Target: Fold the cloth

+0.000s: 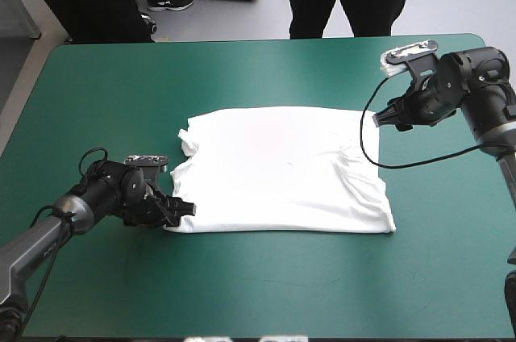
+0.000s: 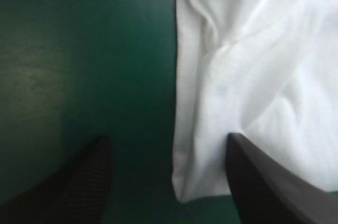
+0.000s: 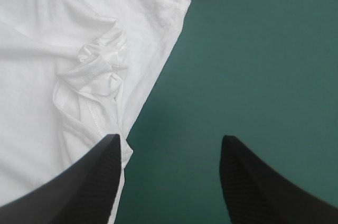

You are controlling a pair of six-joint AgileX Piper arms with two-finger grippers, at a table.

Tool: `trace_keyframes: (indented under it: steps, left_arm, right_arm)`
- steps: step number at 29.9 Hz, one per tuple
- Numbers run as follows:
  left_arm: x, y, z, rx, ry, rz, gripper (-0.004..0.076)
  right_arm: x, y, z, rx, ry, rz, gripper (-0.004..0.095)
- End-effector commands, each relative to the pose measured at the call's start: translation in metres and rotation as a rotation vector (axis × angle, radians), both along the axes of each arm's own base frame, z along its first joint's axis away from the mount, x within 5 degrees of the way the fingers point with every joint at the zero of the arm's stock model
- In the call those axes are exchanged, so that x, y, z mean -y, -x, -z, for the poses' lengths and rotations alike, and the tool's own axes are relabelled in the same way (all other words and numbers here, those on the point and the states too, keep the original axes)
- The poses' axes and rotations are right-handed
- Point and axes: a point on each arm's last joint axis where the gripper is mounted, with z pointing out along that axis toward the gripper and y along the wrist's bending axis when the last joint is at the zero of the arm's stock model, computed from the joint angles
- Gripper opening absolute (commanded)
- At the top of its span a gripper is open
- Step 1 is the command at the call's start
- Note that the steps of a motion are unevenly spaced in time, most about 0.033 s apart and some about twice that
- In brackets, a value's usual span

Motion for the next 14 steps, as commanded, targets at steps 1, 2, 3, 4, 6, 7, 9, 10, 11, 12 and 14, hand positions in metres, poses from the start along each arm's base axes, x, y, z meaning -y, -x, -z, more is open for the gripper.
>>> trace_keyframes:
  steps: [1, 2, 3, 4, 6, 7, 9, 10, 11, 12, 14]
  left_arm:
    - [0.004, -0.008, 0.0, 0.032, 0.022, -0.016, 0.043]
    - [0.005, -0.009, 0.003, 0.015, 0.028, -0.024, 0.043]
    - [0.005, -0.01, 0.006, 0.006, 0.027, -0.025, 0.043]
    - [0.006, -0.011, 0.008, -0.002, 0.027, -0.025, 0.043]
    - [0.01, -0.01, 0.01, -0.008, 0.025, -0.011, 0.0419]
    - [0.012, -0.009, 0.01, -0.008, 0.025, -0.004, 0.0404]
    - [0.017, -0.007, 0.009, -0.005, 0.026, 0.02, 0.0337]
    - [0.02, -0.007, 0.009, 0.0, 0.027, 0.03, 0.0305]
    - [0.023, -0.006, 0.009, 0.006, 0.028, 0.042, 0.026]
    - [0.025, -0.006, 0.009, 0.011, 0.029, 0.051, 0.0217]
    - [0.028, -0.005, 0.009, 0.017, 0.032, 0.06, 0.0134]
  right_arm:
    - [0.005, 0.008, -0.021, 0.094, 0.001, 0.007, 0.0523]
    - [0.005, 0.008, -0.021, 0.094, 0.001, 0.007, 0.0523]
    - [0.005, 0.008, -0.022, 0.096, 0.001, 0.007, 0.0523]
    - [0.005, 0.008, -0.022, 0.101, 0.0, 0.007, 0.0523]
    - [0.005, 0.008, -0.022, 0.101, 0.0, 0.007, 0.0523]
    - [0.005, 0.008, -0.022, 0.101, 0.0, 0.007, 0.0523]
    - [0.005, 0.008, -0.022, 0.101, 0.0, 0.007, 0.0523]
    - [0.005, 0.008, -0.022, 0.101, 0.0, 0.007, 0.0523]
    - [0.005, 0.008, -0.022, 0.101, 0.0, 0.007, 0.0523]
    - [0.005, 0.008, -0.022, 0.101, 0.0, 0.007, 0.0523]
    - [0.004, 0.008, -0.022, 0.098, -0.002, 0.006, 0.0523]
